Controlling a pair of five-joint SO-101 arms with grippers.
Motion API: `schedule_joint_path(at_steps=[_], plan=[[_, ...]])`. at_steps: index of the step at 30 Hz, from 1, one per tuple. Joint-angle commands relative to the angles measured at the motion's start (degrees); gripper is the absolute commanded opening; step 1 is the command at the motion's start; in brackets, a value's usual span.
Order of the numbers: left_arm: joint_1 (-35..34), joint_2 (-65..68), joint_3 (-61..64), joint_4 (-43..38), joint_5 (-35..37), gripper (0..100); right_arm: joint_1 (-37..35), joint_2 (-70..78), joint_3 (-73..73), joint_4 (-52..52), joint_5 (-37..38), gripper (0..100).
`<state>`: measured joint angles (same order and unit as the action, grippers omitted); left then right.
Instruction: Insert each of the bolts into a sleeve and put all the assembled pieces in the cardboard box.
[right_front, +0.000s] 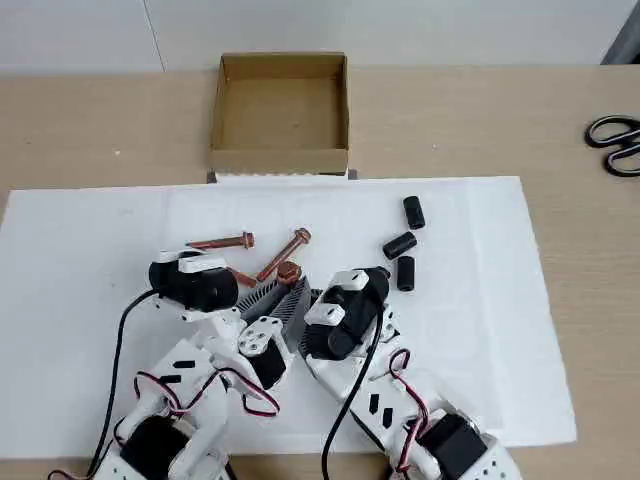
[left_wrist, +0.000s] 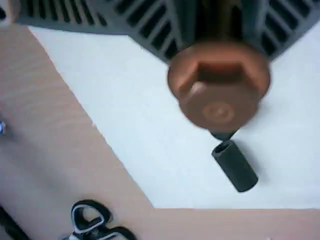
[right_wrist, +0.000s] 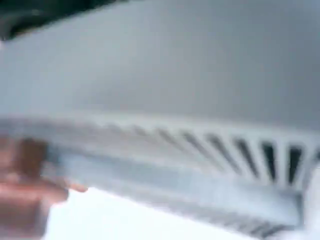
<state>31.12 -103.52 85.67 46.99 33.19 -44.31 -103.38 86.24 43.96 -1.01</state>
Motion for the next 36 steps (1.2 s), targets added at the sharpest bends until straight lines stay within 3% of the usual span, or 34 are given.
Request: schedule_joint_path(at_steps=[1,13,21,36], plan=[[0.1,-0.6,1.5,1.6,-0.1,1,0.5,-0.5,-1.5,-3.2,0.6,0.4],[0.0,-0.6,4.0,3.4,-0.3,1,0.8,-0.4,-3.2,-2.7,0.7,0.4],[0.0,-0.6,4.0,3.8,-0.3,23,0.8,-0.4,-2.7,-2.6,0.6,0.4],[-0.2,-0.6,-5.6,3.8,-2.3,23,0.8,-0.4,0.9,-2.6,0.6,0.4]])
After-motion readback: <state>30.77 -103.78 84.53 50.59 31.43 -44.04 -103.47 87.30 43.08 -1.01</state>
